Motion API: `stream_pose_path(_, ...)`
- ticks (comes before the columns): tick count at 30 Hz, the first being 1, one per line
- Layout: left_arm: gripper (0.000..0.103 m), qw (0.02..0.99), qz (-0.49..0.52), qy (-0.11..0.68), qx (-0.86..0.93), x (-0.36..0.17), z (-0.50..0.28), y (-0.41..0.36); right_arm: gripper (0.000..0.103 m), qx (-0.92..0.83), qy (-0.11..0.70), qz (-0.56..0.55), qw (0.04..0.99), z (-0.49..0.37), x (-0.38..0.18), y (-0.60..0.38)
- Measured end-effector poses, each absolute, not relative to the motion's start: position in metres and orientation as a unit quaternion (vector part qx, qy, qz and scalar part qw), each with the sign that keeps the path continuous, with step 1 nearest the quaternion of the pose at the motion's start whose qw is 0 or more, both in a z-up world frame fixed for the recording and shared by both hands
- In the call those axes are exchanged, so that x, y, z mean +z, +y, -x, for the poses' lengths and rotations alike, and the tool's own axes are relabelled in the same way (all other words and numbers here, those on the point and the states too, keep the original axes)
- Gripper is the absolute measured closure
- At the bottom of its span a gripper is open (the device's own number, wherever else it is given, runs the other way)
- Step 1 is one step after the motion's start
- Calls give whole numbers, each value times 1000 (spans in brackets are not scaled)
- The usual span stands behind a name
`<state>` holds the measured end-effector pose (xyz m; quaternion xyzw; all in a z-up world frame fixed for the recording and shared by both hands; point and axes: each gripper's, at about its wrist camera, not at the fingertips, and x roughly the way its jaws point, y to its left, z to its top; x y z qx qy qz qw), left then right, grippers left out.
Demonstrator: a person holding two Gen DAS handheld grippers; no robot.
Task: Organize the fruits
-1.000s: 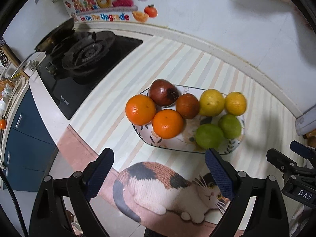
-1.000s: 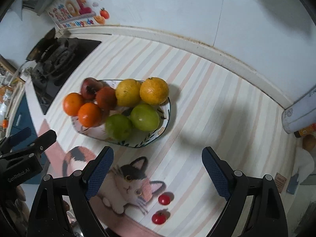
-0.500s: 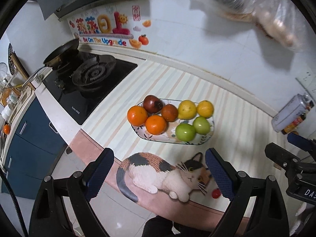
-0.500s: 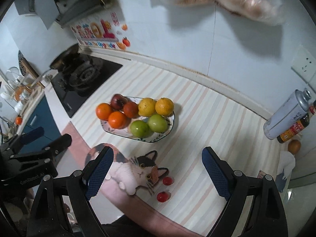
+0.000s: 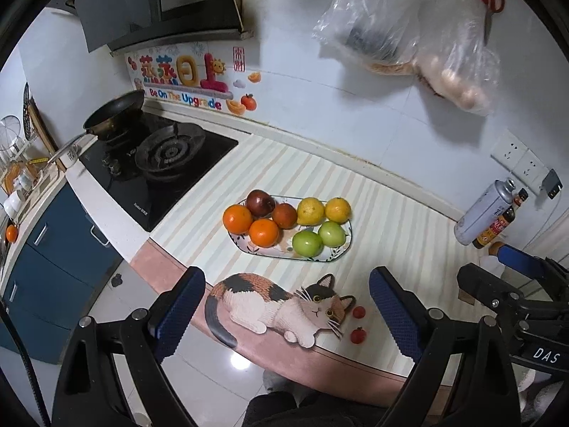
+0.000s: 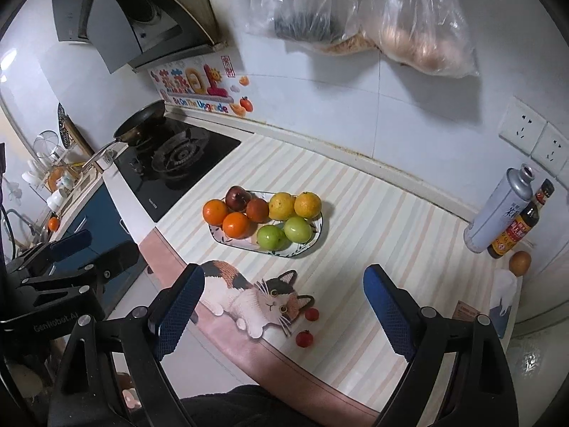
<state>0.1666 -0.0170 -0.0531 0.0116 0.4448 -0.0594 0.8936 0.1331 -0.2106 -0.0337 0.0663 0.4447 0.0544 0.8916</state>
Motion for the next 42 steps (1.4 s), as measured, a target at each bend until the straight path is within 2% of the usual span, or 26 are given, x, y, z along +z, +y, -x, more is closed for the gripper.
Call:
stream_pose_path(7,8,898,-13,436,-62,-48,-158,-20,10,55,441,-71,893,-128,-28,-216)
stream_pose_path(11,8,892,-14,448,-60,-56,-160,-21,10,58,460,-89,882,-136,-46,-222)
stream_pose_path(14,8,884,-27,464,-54,-74,-167,-24,10,64,503,-115,854,-149,-85,-229)
stream_pose_path(16,1,877,-39,478,-42,-93,-174,-26,10,61,536,-128,832,-159,-126,-234)
stream_pose_path(18,1,866,-43,497,-33,-113,-182,-27,10,57,568,-137,809,-167,-165,-237)
stream_pose_path(19,1,859,-47,509,-30,-125,-186,-27,13,56,585,-147,795,-171,-188,-239)
stream_pose_path(20,1,852,-51,521,-25,-136,-190,-28,21,57,598,-152,785,-174,-205,-239)
stream_pose_path(23,1,828,-64,557,-17,-174,-199,-31,35,54,641,-166,747,-180,-266,-239)
stream_pose_path(27,1,792,-89,604,-5,-222,-209,-36,43,51,675,-178,714,-180,-320,-233)
stream_pose_path(31,1,770,-99,630,-4,-251,-212,-40,48,50,690,-185,698,-182,-350,-228)
stream_pose_path(36,1,758,-107,643,-6,-268,-218,-47,68,55,696,-176,694,-184,-367,-217)
stream_pose_path(42,1,755,-112,646,-20,-276,-225,-61,70,41,677,-191,710,-180,-356,-237)
